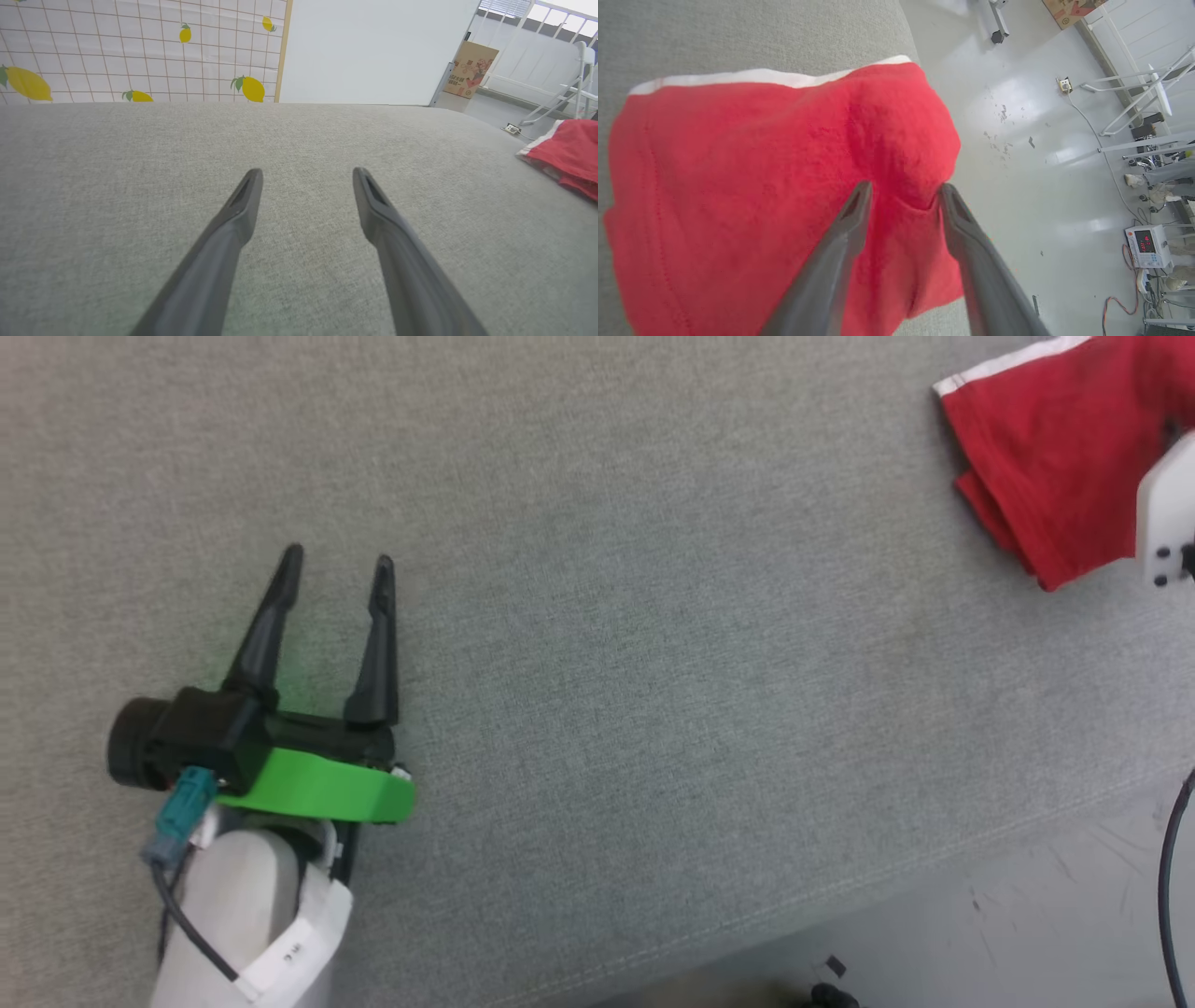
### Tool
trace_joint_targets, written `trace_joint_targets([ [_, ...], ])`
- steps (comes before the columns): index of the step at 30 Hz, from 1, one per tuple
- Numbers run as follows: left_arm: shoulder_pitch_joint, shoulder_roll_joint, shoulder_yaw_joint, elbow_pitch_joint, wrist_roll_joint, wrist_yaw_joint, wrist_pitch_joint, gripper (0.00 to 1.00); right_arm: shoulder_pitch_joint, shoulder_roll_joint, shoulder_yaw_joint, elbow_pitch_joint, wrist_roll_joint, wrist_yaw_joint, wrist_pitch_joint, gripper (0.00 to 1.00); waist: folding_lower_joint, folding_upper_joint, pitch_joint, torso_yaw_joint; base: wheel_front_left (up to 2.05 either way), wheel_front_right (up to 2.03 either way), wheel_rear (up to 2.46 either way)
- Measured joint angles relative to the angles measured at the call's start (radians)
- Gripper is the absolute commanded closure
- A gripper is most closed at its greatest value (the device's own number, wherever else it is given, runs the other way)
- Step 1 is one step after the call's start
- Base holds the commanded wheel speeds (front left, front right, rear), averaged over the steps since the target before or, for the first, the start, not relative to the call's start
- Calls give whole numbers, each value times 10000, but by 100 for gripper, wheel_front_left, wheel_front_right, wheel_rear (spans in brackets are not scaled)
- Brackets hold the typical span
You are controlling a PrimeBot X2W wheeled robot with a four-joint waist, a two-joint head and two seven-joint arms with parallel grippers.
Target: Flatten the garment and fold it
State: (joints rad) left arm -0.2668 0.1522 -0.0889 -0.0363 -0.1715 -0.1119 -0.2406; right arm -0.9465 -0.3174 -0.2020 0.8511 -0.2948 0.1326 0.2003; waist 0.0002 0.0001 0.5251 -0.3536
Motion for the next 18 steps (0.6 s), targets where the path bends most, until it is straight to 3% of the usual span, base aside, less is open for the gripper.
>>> trace_joint_targets([
  [7,367,-489,-121,731,-165,79,-125,0,951,142,-418,-136,232,0,-1327,0,-1,0,-986,210,0,0,0],
  [14,946,-782,113,953,-502,174,-142,0,2154,673,297,-955,2015,-2,-2920,0,-3,0,-2340,635,0,0,0],
  [18,1184,-907,63,1081,-510,176,-165,0,3321,945,861,-2115,3367,-2,-3638,0,-3,0,-3060,988,0,0,0],
])
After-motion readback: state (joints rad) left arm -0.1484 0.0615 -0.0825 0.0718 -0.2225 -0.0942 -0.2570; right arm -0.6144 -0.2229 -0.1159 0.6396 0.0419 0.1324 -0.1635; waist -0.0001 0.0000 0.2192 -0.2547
